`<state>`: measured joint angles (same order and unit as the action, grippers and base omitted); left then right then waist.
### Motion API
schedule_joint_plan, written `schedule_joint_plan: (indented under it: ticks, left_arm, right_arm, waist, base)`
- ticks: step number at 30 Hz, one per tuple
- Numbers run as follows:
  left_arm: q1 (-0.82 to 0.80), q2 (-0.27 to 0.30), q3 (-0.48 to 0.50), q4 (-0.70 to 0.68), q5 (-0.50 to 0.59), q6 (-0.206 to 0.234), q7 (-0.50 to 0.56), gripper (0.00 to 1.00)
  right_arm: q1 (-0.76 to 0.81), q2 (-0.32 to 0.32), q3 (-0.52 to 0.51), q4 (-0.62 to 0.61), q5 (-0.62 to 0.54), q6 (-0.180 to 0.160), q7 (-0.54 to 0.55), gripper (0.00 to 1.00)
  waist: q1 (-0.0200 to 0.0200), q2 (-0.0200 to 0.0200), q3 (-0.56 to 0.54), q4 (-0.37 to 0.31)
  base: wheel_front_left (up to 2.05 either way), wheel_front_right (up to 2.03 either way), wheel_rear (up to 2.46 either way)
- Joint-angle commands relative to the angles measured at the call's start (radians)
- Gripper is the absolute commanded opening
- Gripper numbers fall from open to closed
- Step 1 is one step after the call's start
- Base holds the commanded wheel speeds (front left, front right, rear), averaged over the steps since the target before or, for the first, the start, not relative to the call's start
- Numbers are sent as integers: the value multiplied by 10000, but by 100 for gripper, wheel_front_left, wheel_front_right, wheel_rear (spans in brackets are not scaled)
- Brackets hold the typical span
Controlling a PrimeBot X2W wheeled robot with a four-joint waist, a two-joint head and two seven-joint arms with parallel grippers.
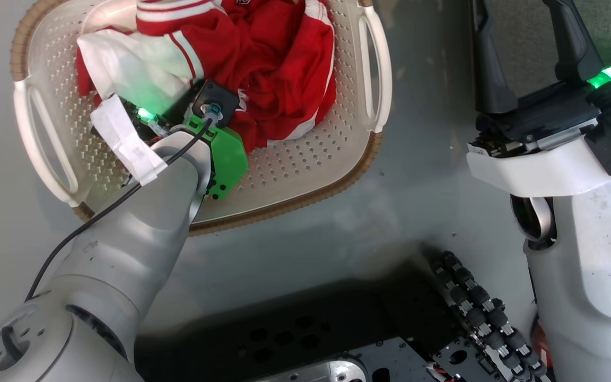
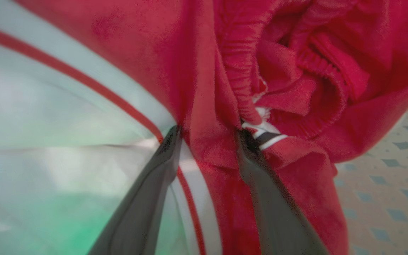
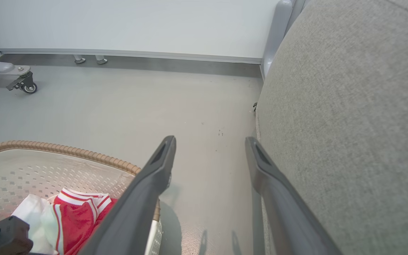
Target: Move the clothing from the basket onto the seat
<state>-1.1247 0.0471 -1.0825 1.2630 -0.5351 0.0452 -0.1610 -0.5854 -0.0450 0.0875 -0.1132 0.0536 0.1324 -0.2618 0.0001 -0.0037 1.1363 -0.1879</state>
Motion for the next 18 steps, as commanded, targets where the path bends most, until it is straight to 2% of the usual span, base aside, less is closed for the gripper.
schedule_joint_plan:
  ticks: [1,5,9,14,18]
  left_arm:
    - [-165,60,-64,68,123,40,84,0]
    - [-152,115,-125,179,130,115,91,0]
    - [-32,97,-70,192,-5,174,-392,0]
    - [399,69,199,61,-389,24,-868,0]
    - [796,55,470,-332,-628,97,-1040,0]
  right_arm:
    - [-38,-103,-154,-25,50,-35,-49,100]
    - [70,-112,-182,-38,-26,-37,-49,100]
    - [122,-109,-178,47,-122,-35,-49,100]
    - [231,-75,-72,195,-157,-25,-49,100]
    - [453,-74,-95,361,-266,-25,-49,100]
  waist:
    - [-1,37,25,-94]
    - [-1,37,-29,-112]
    - [-1,37,-316,15]
    - [-1,37,-1200,326]
    - [-1,37,-2142,658]
  base:
    - [0,0,0]
    - [0,0,0]
    - [0,0,0]
    - [0,0,0]
    - [0,0,0]
